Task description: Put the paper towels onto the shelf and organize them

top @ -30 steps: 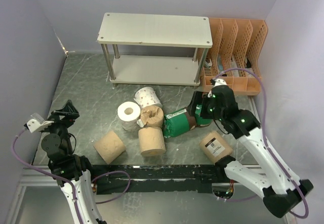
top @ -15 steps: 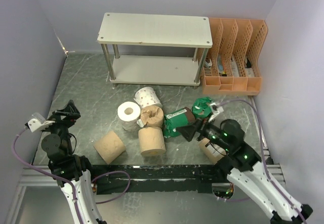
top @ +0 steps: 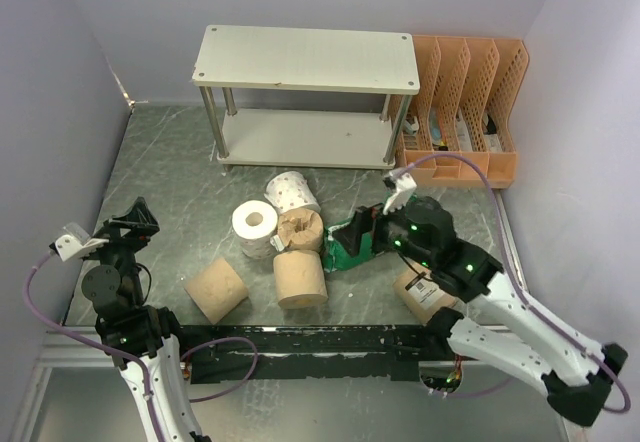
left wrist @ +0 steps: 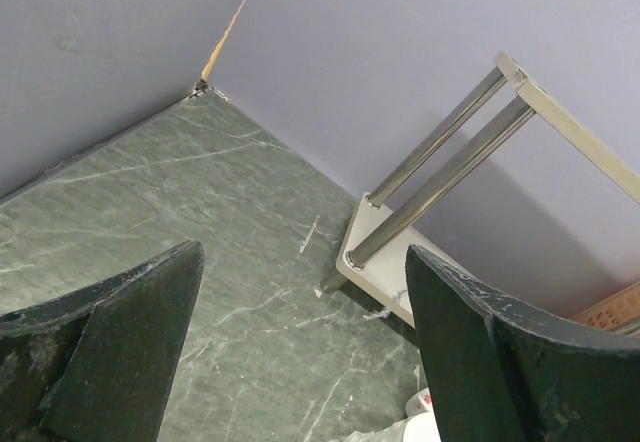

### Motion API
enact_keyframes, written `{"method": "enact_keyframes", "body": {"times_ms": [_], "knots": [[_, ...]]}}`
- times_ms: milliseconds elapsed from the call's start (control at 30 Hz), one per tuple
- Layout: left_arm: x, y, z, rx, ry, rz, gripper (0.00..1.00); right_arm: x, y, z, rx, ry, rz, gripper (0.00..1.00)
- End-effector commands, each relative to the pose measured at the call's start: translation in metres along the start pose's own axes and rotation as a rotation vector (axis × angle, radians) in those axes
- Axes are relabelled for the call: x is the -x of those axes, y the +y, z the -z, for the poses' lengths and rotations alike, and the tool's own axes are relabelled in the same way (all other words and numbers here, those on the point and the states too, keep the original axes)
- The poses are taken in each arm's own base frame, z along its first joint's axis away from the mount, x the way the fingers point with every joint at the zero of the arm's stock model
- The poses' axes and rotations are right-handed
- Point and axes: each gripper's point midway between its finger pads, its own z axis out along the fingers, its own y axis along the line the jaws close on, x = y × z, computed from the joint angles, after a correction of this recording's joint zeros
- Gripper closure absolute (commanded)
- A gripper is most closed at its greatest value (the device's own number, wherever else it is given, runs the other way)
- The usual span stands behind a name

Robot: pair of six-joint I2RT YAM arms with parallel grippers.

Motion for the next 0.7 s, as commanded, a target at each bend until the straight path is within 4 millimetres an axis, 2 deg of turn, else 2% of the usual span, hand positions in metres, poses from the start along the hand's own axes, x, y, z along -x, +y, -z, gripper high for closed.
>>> {"method": "enact_keyframes", "body": {"times_ms": [0, 67, 167, 233, 267, 300, 333, 367, 433, 500, 567, 633, 667], "knots": [[0.006, -0.005, -0.001, -0.012, -0.014, 0.006, 0.06, -0.023, -0.041, -0.015, -0.317, 0.136, 0.194, 0.00], [0.006, -0.005, -0.004, 0.000, 0.002, 0.006, 0.06, -0.025, -0.034, -0.023, -0.430, 0.125, 0.344, 0.00], [0.004, -0.008, -0.014, 0.036, 0.105, -0.012, 0.06, -0.037, 0.012, -0.036, -0.400, 0.126, 0.543, 0.00], [0.010, -0.033, -0.027, -0.058, 0.258, -0.199, 0.06, -0.041, 0.039, -0.047, -0.323, 0.152, 0.590, 0.00], [0.011, -0.047, -0.034, -0.152, 0.362, -0.358, 0.06, -0.044, 0.048, -0.051, -0.292, 0.160, 0.603, 0.00], [0.032, -0.075, -0.038, -0.282, 0.425, -0.518, 0.06, -0.048, 0.058, -0.053, -0.241, 0.167, 0.614, 0.00], [0.033, -0.086, -0.044, -0.379, 0.521, -0.623, 0.06, -0.050, 0.066, -0.054, -0.193, 0.165, 0.616, 0.00], [0.034, -0.087, -0.050, -0.411, 0.615, -0.682, 0.06, -0.051, 0.073, -0.054, -0.153, 0.157, 0.612, 0.00], [0.046, -0.081, -0.063, -0.354, 0.720, -0.731, 0.06, -0.053, 0.089, -0.054, -0.061, 0.140, 0.591, 0.00], [0.064, -0.078, -0.064, -0.297, 0.703, -0.783, 0.06, -0.067, 0.098, -0.052, 0.024, 0.172, 0.594, 0.00], [0.085, -0.084, -0.059, -0.272, 0.587, -0.832, 0.06, -0.083, 0.104, -0.048, 0.080, 0.219, 0.613, 0.00], [0.107, -0.080, -0.052, -0.164, 0.476, -0.827, 0.06, -0.102, 0.103, -0.044, 0.087, 0.265, 0.663, 0.00], [0.116, -0.070, -0.049, -0.069, 0.441, -0.817, 0.06, -0.110, 0.100, -0.041, 0.072, 0.281, 0.695, 0.00]]}}
